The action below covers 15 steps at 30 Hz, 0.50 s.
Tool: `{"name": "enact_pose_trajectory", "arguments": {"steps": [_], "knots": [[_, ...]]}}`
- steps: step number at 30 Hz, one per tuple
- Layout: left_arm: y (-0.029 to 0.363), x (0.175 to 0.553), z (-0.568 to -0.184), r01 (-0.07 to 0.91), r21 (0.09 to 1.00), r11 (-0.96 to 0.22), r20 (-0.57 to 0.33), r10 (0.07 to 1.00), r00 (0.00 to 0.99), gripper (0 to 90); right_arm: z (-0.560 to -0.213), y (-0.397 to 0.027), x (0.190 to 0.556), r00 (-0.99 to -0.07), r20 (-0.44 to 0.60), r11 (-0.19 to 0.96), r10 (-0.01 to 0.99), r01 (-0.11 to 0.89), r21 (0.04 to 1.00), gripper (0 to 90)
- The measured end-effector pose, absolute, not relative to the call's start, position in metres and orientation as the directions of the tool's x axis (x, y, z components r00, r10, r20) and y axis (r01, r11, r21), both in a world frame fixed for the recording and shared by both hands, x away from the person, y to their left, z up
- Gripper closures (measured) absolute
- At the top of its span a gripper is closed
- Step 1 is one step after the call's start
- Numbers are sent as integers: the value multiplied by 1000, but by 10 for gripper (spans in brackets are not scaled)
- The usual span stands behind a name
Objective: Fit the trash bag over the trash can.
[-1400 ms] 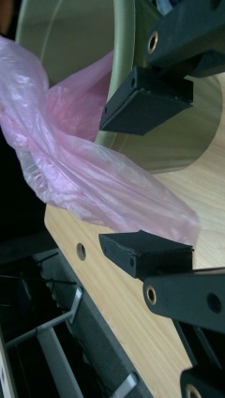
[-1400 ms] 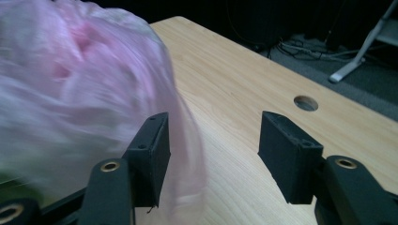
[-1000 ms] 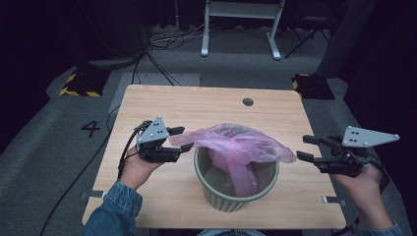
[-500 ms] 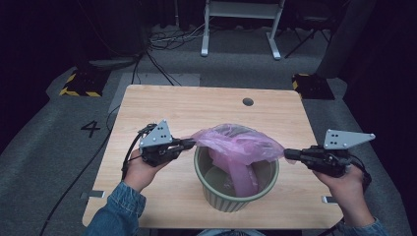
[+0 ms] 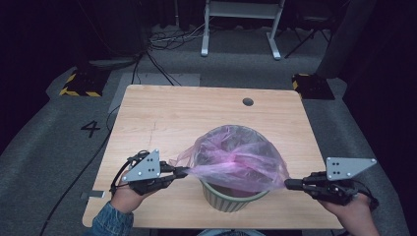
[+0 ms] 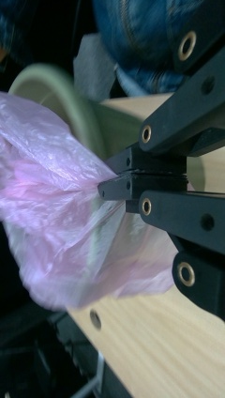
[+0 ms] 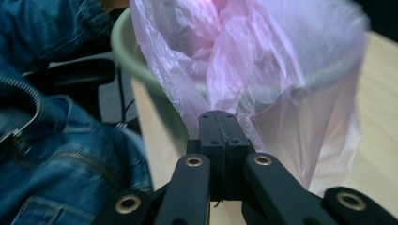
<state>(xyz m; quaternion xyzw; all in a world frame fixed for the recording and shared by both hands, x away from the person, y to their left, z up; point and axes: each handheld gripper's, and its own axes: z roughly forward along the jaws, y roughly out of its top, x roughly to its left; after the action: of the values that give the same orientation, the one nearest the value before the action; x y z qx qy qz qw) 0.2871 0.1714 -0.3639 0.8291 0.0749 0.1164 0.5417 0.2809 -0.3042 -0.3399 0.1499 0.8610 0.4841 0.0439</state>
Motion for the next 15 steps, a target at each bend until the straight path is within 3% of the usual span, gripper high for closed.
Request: {"name": "enact_pose_trajectory", "arguments": {"steps": [15], "knots": [[155,285,-402,25,862,-507,60,151,987,894,-397,-291,283,-948,177,571,263,301,764,900]]}}
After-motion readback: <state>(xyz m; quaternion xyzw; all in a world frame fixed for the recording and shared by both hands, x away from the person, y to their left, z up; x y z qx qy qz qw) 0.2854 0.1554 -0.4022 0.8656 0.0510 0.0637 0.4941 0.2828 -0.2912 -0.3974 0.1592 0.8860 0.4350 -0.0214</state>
